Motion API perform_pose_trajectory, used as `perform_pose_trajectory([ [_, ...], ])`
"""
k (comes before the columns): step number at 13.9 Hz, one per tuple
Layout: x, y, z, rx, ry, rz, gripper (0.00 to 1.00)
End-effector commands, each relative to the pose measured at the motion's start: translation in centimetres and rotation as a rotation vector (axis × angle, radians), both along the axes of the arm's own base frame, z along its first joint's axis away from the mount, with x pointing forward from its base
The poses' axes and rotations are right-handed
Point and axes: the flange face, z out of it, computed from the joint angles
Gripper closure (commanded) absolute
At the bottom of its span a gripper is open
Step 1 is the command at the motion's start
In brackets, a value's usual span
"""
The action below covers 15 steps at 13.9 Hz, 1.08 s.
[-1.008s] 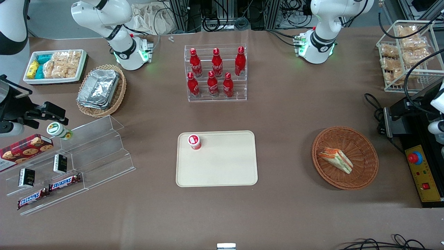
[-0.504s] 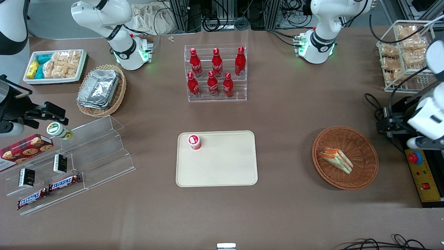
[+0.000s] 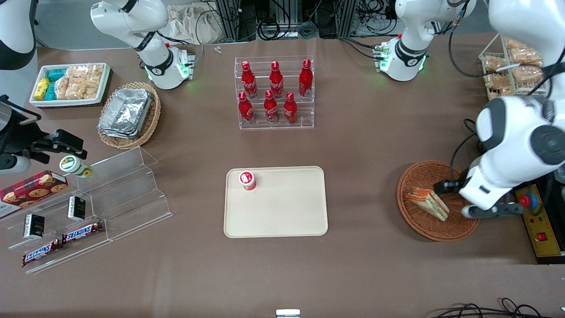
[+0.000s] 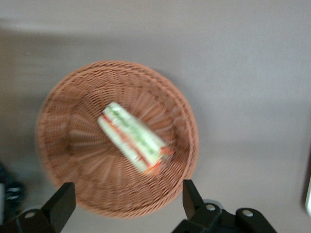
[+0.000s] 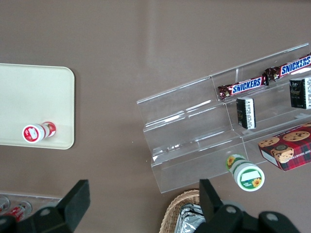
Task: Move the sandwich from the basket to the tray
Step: 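Move the left gripper down over the sandwich in the wicker basket, then close the left gripper on the wrapped sandwich's edge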
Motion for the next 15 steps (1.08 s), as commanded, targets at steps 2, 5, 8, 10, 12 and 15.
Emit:
perform_pose_trajectory([
  [2, 0.0, 0.1, -1.5, -0.023, -0.064, 0.109, 0.02],
  [5, -1.2, 0.8, -4.5, -0.031, -0.107, 0.175, 0.02],
  [8, -1.1, 1.7, -6.0, -0.036, -0.101, 0.290, 0.02],
  [10, -1.1, 2.7, -7.3, -0.031, -0.083, 0.320, 0.02],
  [12, -1.3, 2.9, -8.7, -0.028, -0.068, 0.337, 0.02],
  [15, -1.2, 4.1, -10.7, -0.031, -0.072, 0.417, 0.02],
])
